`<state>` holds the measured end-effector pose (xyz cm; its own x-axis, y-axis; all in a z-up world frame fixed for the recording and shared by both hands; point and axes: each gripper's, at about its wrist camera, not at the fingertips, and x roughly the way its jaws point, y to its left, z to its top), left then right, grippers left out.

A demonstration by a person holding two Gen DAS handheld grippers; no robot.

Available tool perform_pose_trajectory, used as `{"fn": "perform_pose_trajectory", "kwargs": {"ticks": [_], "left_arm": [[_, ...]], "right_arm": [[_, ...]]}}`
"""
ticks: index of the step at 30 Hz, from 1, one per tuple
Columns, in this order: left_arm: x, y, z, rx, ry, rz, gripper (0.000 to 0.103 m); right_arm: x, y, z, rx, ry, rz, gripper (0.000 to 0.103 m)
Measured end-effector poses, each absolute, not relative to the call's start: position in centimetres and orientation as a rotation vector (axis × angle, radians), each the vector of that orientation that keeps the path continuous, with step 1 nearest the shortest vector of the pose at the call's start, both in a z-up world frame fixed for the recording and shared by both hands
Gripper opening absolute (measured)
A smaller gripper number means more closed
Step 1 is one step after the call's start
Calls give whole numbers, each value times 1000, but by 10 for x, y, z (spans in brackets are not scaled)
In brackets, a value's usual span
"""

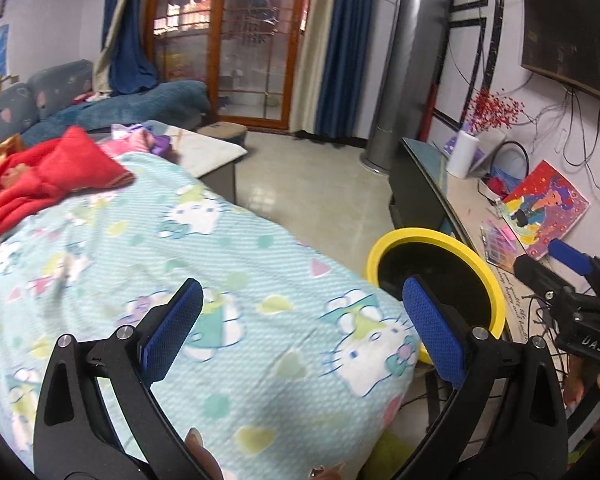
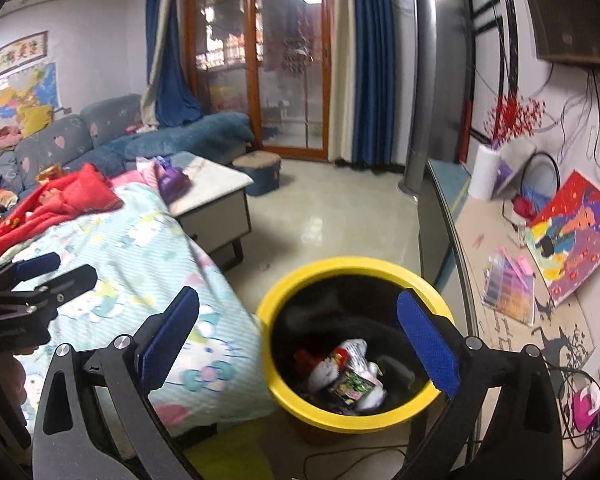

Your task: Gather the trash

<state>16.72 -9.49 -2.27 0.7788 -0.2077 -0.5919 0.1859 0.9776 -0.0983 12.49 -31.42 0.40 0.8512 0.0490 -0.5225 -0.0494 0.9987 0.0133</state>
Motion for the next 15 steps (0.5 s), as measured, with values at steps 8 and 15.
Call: {"fn": "perform_pose_trajectory", "kwargs": {"ticks": [8,15], "left_arm": [[122,-65,-12,-35,557,-160,92],[87,-47,-10,-35,477,-104,92]], "right_arm": [[82,-277,23,-46,405,102,97],[44,-260,26,-23,313,104,97]]}}
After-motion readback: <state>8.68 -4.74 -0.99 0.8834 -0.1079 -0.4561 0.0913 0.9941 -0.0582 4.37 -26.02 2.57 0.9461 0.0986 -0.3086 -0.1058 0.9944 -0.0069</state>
